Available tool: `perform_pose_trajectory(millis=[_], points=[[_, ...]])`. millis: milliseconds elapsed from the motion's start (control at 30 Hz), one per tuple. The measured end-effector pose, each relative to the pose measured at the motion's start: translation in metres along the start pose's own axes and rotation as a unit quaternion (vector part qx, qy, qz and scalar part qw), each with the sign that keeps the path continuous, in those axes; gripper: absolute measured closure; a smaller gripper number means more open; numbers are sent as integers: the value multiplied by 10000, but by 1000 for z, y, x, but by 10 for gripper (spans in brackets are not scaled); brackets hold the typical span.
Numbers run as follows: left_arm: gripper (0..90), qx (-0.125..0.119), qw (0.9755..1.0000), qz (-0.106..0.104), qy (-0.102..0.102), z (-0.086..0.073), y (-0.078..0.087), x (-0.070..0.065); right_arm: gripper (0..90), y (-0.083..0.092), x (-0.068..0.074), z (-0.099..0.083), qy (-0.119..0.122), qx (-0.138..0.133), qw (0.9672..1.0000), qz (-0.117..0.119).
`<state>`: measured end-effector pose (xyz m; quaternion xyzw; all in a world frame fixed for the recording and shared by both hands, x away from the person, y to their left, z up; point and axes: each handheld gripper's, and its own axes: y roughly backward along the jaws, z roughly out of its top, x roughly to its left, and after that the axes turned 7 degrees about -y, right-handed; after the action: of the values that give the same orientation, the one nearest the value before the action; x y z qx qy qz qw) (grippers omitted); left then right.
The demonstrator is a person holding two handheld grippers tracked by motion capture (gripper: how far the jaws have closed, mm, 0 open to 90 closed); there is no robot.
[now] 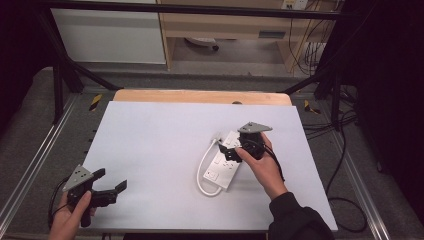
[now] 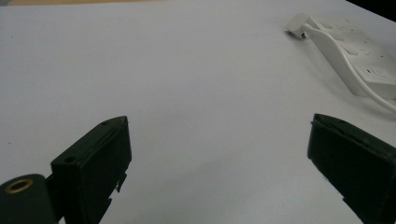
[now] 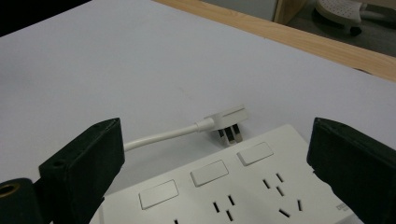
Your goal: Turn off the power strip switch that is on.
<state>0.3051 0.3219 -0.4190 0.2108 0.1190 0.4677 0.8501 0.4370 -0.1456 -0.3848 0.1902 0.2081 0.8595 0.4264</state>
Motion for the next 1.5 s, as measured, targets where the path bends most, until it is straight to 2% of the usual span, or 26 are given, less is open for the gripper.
perform_pose_trajectory(millis=[100, 367, 633, 1133, 1500], points=[[61, 8, 10000, -10, -15, 0, 0, 0, 26, 5, -5, 1, -121, -49, 9999, -2], [58, 8, 10000, 12, -17, 0, 0, -1, 30, 19, -17, 2, -167, -141, 9997, -83], [58, 2, 10000, -16, 57, -1, 1, 0, 31, 39, -32, -1, -281, -438, 9986, -140], [59, 40, 9999, -53, 101, -1, -1, -2, 26, 85, -58, -15, -592, -921, 9931, -417], [61, 36, 9999, -77, 118, -2, -3, -2, 34, 103, -74, -29, -748, -1087, 9893, -629]])
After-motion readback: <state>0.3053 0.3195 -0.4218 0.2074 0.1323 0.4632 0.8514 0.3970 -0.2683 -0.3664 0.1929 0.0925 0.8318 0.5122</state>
